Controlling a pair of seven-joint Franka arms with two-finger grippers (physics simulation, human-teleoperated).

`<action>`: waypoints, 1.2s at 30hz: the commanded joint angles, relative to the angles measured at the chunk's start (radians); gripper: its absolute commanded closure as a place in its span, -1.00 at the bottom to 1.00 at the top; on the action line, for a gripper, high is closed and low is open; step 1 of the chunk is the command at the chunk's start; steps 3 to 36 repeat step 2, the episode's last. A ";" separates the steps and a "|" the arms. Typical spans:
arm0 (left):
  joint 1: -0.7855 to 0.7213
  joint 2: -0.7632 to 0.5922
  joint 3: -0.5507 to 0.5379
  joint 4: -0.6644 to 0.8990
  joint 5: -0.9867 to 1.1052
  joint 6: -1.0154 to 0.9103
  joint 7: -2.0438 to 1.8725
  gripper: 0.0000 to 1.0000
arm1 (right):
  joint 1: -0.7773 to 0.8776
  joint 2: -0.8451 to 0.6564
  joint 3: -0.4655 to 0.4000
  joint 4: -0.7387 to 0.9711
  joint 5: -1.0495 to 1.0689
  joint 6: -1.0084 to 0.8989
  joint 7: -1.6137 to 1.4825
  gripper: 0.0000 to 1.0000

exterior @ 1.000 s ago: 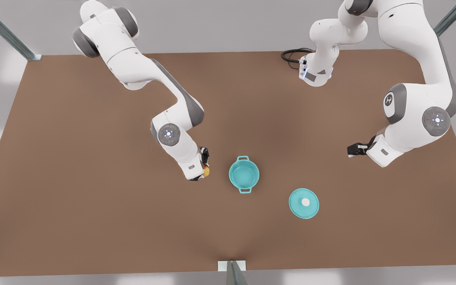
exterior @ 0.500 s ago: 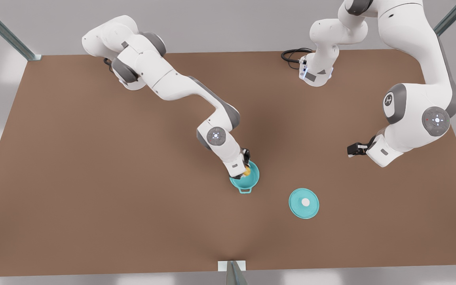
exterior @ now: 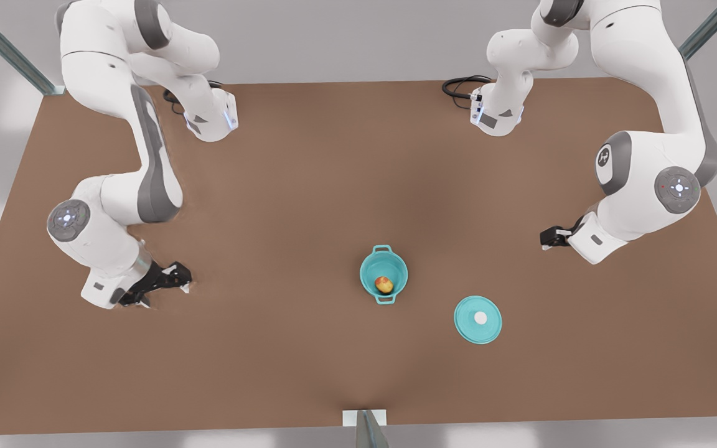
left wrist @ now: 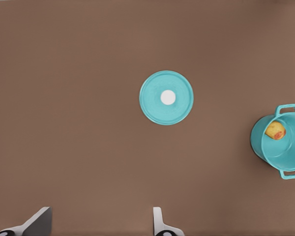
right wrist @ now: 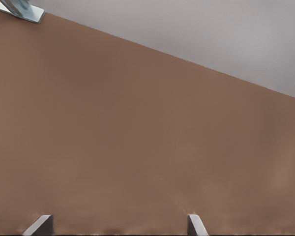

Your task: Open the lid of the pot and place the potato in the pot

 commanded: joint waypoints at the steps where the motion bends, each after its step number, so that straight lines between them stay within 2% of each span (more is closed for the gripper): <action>1: -0.003 0.000 0.000 0.000 -0.004 0.000 0.000 -1.00 | -0.027 -0.020 -0.021 -0.002 -0.028 -0.339 -0.018 -1.00; 36: -0.003 0.000 0.000 0.000 -0.004 0.000 0.000 -1.00 | -0.033 -0.020 -0.019 -0.002 -0.028 -0.342 -0.018 -1.00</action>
